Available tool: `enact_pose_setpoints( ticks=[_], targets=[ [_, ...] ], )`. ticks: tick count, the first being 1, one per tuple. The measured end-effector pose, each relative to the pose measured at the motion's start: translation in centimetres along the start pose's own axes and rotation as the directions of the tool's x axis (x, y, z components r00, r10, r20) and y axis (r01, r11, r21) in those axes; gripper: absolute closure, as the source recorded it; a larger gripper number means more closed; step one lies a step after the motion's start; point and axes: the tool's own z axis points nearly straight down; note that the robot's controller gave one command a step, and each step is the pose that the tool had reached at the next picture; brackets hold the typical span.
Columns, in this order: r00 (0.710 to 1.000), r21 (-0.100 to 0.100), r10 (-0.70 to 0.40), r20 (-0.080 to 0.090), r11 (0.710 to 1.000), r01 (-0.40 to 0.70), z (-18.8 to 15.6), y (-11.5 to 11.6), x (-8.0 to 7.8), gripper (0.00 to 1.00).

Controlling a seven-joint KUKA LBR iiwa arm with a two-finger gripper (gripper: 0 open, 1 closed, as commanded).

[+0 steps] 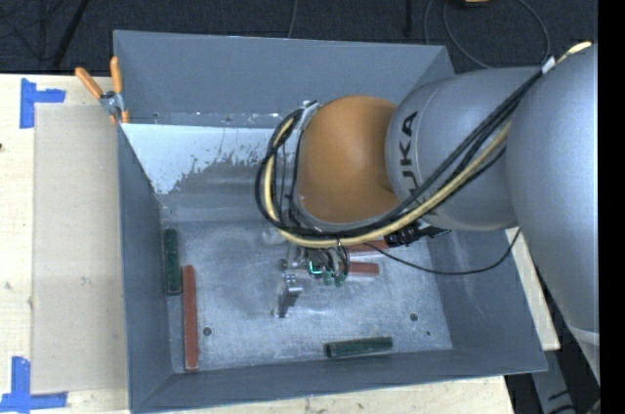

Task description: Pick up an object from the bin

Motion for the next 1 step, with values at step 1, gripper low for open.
enact_pose_setpoints(
  ticks=[1],
  targets=[
    [1.000, -0.001, 0.003, 0.007, 1.000, -0.003, -0.43, -0.04, -0.19, 0.00]
  ],
)
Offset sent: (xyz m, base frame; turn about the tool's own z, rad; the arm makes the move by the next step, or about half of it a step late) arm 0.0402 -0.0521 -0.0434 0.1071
